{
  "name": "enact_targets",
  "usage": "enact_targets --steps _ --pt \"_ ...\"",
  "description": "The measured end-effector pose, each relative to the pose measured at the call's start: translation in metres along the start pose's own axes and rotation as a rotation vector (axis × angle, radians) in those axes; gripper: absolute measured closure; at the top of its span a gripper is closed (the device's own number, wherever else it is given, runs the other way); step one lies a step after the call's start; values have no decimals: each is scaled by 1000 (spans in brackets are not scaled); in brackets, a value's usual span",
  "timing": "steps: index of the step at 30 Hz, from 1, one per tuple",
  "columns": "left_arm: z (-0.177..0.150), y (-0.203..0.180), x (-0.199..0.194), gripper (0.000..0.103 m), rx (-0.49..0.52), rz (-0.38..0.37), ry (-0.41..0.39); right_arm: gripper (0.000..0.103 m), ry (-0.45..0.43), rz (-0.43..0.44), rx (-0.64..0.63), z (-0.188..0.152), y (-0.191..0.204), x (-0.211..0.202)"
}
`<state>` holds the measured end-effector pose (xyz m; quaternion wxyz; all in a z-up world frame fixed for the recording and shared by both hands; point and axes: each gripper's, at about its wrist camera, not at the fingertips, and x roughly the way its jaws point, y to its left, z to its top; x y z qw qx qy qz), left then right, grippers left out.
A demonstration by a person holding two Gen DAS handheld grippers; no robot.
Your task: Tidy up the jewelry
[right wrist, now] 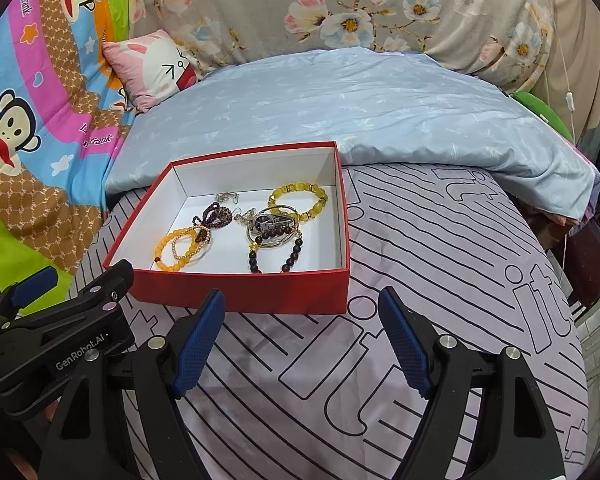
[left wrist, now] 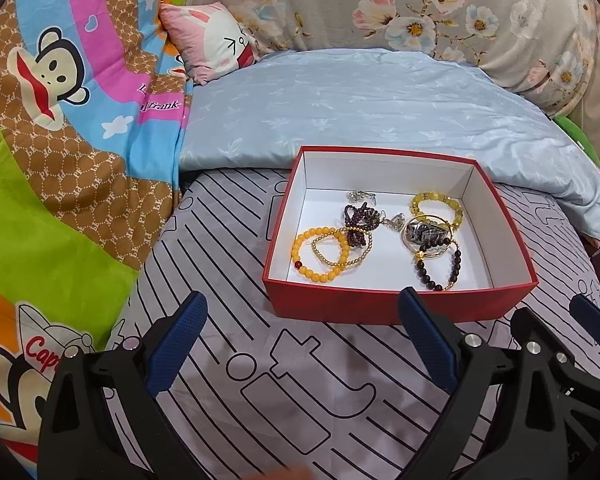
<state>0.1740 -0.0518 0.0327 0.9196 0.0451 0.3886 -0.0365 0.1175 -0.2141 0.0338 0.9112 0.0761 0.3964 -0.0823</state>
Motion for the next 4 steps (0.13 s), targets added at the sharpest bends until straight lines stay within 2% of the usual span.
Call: enact_targets --steps 4 --pt "1 -2 -1 10 9 8 -2 26 1 -2 1 0 0 0"
